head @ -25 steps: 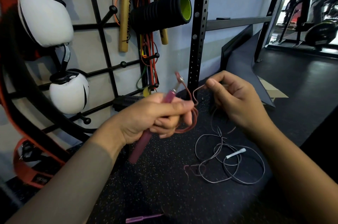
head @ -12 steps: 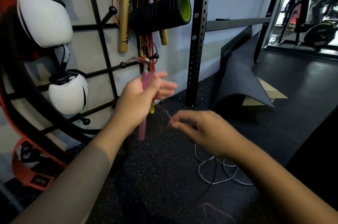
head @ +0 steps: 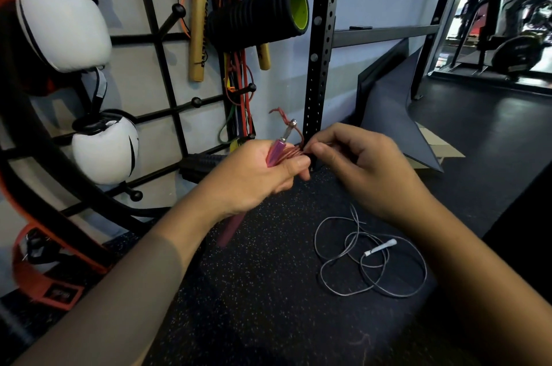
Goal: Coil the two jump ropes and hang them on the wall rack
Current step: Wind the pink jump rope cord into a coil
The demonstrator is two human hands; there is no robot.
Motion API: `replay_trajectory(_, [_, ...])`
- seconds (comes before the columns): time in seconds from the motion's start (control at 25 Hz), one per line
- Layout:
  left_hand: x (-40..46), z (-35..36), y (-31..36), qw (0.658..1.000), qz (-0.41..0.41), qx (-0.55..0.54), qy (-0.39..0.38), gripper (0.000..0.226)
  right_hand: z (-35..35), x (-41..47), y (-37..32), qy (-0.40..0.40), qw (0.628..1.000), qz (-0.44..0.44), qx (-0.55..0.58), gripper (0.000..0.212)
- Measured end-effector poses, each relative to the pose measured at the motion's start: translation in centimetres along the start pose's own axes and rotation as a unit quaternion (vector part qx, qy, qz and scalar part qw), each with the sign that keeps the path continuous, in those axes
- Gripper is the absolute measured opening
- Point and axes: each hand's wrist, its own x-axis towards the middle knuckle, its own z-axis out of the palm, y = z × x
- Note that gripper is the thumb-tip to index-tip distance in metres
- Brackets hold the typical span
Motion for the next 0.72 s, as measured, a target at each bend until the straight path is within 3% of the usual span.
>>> replay_trajectory(0.2, [0.2,0.0,-0.5,0.991,-0.024,-0.127,0.019,0.029,-0.4,-0.1,0.1,-0.020,1.000,-0.008,-0.004,0.016])
replay_trajectory(0.32, [-0.1,-0.3,-0.5,0.992,-0.014,-0.124,0.000,0.032,-0.3,-0.2,0.1,0.044,0.998,0.013,-0.034,0.023])
replay_trajectory(0.44, [-0.7,-0.9,-0.1,0.967,-0.016,-0.244,-0.074,0.032,-1.3,0.2,0.5,0.115,0.991,0.058,0.029,0.044])
replay_trajectory(0.52, [-1.1,-1.3,0.6,0.909,0.004,-0.397,-0.124,0.030,-1.4,0.3,1.0,0.111,0.982,0.095,0.119,0.046])
replay_trajectory(0.6, [-1.1,-1.5,1.5,0.814,0.052,-0.565,-0.126,0.030,-0.2,-0.2,1.7,0.064,0.976,0.131,0.160,0.042])
replay_trajectory(0.68, [-0.4,-1.6,2.1,0.748,0.092,-0.655,-0.051,0.034,1.8,-1.2,1.9,-0.022,0.978,0.145,0.150,0.034])
replay_trajectory(0.72, [0.0,-1.6,2.2,0.748,0.100,-0.656,0.004,0.035,2.7,-1.7,1.7,-0.080,0.978,0.135,0.136,0.032])
